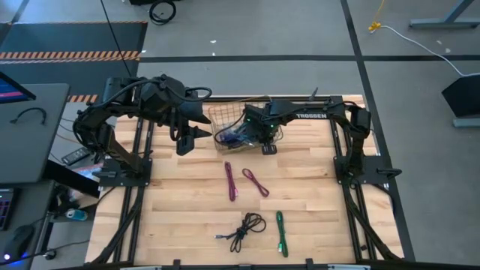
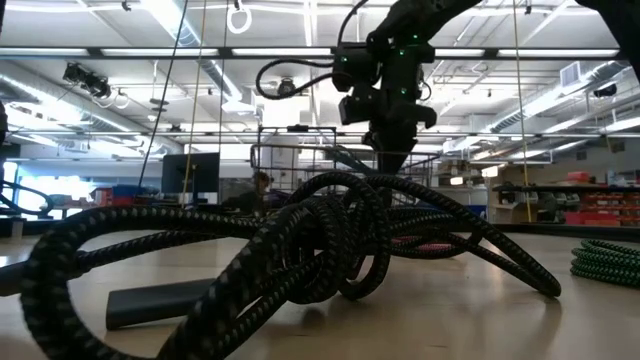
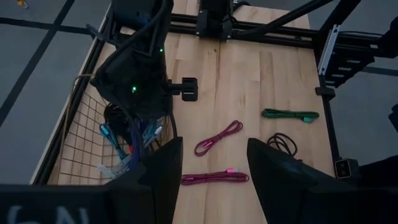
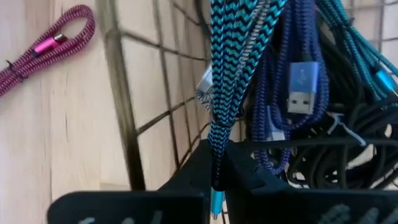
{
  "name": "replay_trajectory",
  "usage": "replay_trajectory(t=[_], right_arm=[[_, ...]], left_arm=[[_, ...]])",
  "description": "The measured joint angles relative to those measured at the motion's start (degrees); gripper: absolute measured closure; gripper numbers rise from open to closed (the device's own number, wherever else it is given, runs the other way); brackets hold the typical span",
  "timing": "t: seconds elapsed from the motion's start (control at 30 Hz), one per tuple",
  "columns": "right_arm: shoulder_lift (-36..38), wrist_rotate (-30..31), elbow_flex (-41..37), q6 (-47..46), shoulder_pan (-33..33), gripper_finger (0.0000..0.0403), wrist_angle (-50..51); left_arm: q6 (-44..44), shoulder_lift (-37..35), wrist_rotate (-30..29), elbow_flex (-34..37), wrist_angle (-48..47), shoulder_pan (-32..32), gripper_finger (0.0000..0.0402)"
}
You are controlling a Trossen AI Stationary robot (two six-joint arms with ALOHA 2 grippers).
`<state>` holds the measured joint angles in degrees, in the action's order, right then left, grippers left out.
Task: Pick and place USB-C Cables
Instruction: Put the light blue charger cable into the wire basket, then put the pink charger cable into the wire basket
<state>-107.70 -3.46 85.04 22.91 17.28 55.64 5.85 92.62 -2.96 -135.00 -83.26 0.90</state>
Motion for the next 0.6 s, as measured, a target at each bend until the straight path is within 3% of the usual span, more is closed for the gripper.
replay_trajectory(t=[0.4,0.6], right_arm=[[0.0,0.9,0.0,1.1,0.0,0.0321,-0.8],[0.0,7.8,2.0,0.7,-0.6,0.0317,-0.7]], left_arm=[[0.0,0.0,0.0,0.0,0.0,0.0,0.0214],[0.0,0.0,0.0,0.0,0.0,0.0,0.0214]])
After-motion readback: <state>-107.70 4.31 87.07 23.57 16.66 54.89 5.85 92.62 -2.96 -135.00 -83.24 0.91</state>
